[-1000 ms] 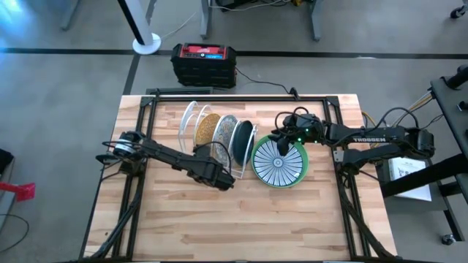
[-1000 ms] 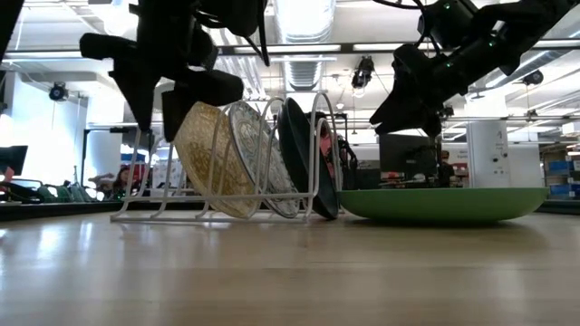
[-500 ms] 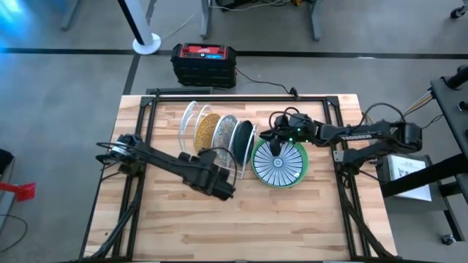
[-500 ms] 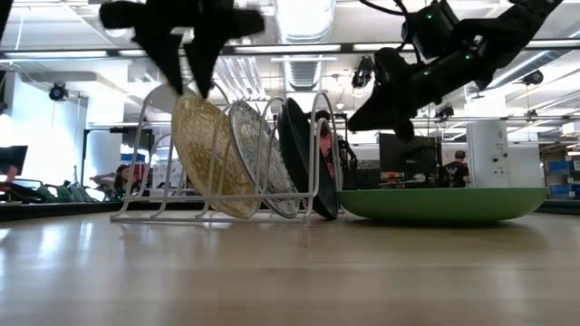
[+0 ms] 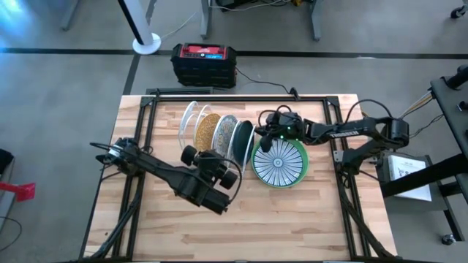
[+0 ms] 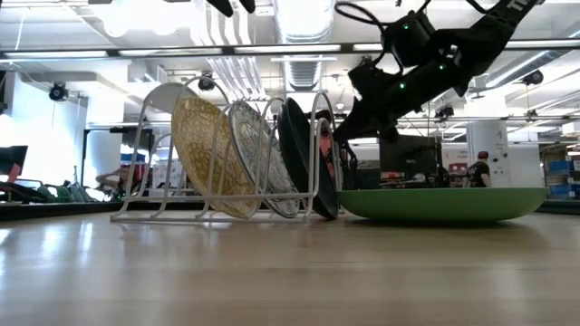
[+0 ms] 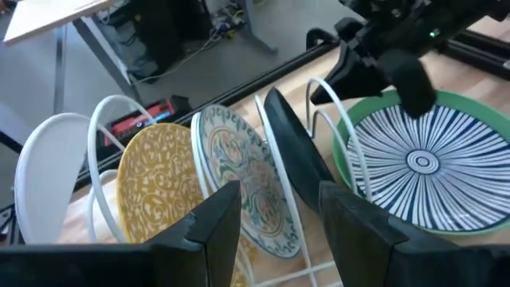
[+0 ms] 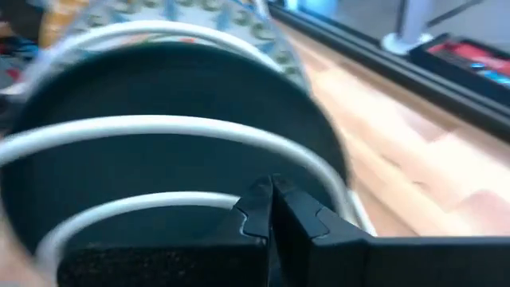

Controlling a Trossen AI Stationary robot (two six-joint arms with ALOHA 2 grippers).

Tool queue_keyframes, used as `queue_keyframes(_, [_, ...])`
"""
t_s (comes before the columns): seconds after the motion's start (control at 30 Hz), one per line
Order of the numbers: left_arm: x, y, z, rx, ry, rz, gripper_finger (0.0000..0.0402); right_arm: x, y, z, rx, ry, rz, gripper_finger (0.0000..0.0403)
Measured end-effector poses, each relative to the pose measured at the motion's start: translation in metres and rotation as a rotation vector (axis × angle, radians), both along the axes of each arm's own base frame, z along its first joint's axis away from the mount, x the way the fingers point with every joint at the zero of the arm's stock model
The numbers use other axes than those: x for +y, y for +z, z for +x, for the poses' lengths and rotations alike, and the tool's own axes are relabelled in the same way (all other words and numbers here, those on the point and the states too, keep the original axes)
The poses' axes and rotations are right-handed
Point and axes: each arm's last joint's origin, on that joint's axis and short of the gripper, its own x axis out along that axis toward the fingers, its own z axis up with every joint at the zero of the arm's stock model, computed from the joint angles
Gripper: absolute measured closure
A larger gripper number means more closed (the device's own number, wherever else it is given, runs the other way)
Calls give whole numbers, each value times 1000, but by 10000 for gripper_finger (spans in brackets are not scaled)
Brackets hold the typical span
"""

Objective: Sort dishes
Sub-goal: Adjust the dish rack

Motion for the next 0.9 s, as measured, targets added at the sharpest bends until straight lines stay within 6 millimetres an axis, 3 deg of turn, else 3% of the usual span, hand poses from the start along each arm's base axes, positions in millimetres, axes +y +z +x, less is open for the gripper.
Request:
queue_keyframes(0.43, [2, -8, -3, -9, 23, 17, 242, -15, 5, -2, 25, -83, -95, 403])
queue_keyframes(0.9, [2, -7, -3, -19, 18, 52, 242, -39, 3, 9, 65, -102, -150, 403])
